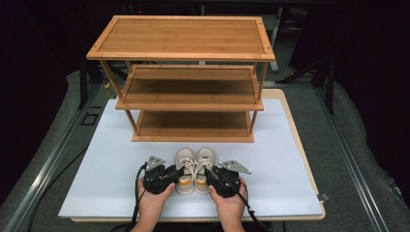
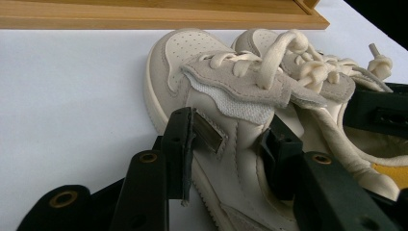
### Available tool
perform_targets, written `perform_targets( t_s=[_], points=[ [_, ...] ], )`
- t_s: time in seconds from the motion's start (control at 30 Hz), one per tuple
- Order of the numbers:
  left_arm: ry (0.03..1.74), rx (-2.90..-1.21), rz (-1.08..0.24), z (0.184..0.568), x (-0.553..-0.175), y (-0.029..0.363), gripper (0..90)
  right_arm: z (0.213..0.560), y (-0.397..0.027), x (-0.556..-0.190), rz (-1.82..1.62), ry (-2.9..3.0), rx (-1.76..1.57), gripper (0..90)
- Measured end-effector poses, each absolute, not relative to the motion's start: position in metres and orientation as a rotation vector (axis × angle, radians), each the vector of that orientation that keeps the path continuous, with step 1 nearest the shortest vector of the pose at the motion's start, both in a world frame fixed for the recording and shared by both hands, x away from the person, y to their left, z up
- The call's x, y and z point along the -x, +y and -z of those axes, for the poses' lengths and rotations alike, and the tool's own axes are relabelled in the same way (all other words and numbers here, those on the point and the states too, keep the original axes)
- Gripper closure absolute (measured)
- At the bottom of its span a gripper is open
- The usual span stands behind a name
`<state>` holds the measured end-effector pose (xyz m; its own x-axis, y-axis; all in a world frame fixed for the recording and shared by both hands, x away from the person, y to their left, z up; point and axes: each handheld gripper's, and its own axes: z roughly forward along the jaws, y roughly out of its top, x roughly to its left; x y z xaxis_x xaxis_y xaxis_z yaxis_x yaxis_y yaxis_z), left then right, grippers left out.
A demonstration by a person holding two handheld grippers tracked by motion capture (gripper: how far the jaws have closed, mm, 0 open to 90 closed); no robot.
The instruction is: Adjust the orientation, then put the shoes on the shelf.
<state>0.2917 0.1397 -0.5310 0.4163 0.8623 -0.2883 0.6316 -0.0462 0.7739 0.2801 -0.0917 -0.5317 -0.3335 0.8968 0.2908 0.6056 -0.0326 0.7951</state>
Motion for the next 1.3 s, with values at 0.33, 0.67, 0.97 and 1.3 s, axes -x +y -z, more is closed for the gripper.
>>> perform_targets(
  t_s=[0.33,0.67,0.97,1.3],
  points=[
    [1.296,-1.764,-0.316,0.531,-0.293,0.14,60.4,0.532,-0.09,-0.279,-1.292,1.909,-1.59,61.4],
    [1.294,-1.771,-0.317,0.529,-0.293,0.139,61.1,0.532,-0.089,-0.278,-1.315,1.888,-1.615,63.6],
    [1.295,-1.767,-0.319,0.526,-0.294,0.139,61.4,0.529,-0.089,-0.277,-1.32,1.883,-1.632,63.9],
    [1.292,-1.754,-0.317,0.52,-0.295,0.141,61.6,0.521,-0.088,-0.279,-1.315,1.903,-1.601,64.3]
  ],
)
